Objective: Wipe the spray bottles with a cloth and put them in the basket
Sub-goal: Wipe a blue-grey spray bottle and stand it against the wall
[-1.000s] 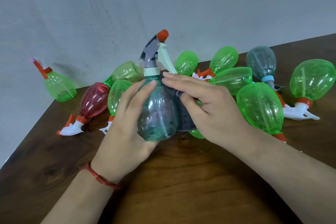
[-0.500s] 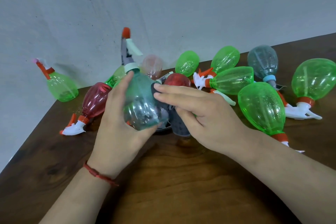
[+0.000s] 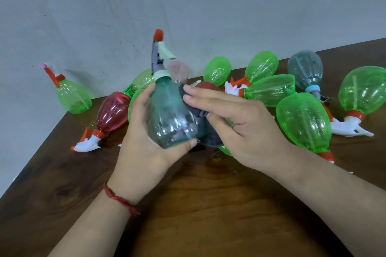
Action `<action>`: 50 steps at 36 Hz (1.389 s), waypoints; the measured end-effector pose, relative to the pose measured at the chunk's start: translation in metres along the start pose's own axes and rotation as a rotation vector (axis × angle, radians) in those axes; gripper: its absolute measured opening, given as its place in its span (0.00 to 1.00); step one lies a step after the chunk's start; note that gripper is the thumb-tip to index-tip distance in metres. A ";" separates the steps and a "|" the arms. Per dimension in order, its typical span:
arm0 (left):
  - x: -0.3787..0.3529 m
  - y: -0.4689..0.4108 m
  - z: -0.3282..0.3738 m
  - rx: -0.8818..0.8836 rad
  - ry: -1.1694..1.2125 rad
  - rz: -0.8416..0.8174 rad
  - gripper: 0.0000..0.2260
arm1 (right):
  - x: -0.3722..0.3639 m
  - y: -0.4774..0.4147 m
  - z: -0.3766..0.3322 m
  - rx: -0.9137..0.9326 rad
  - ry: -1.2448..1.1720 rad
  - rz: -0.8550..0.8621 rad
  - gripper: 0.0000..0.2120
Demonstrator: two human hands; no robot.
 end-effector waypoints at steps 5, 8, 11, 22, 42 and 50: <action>0.010 -0.005 -0.006 0.082 0.114 0.106 0.47 | -0.007 0.002 -0.005 0.137 0.116 -0.117 0.24; 0.013 -0.005 -0.007 0.074 0.051 0.109 0.48 | -0.009 0.003 -0.005 0.156 0.155 -0.140 0.24; 0.010 -0.002 -0.003 0.021 -0.080 0.058 0.50 | -0.007 0.002 -0.003 0.108 0.140 -0.104 0.23; -0.005 0.001 0.004 -0.168 -0.243 -0.142 0.45 | 0.000 -0.002 0.005 -0.083 -0.013 0.038 0.22; 0.000 0.000 -0.003 -0.083 -0.132 -0.108 0.46 | -0.002 -0.001 0.002 -0.037 0.023 0.001 0.22; -0.003 0.002 0.002 -0.146 -0.194 -0.141 0.50 | 0.000 -0.001 0.001 -0.103 0.000 0.060 0.24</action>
Point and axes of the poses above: each hand's wrist, its own y-axis away from the middle knuckle, its own x-axis out of the back of the hand, z = x × y, the point moved 4 cm from there along -y, towards the middle knuckle, and after that the axes turned 6 degrees about -z, right-handed, at the moved point
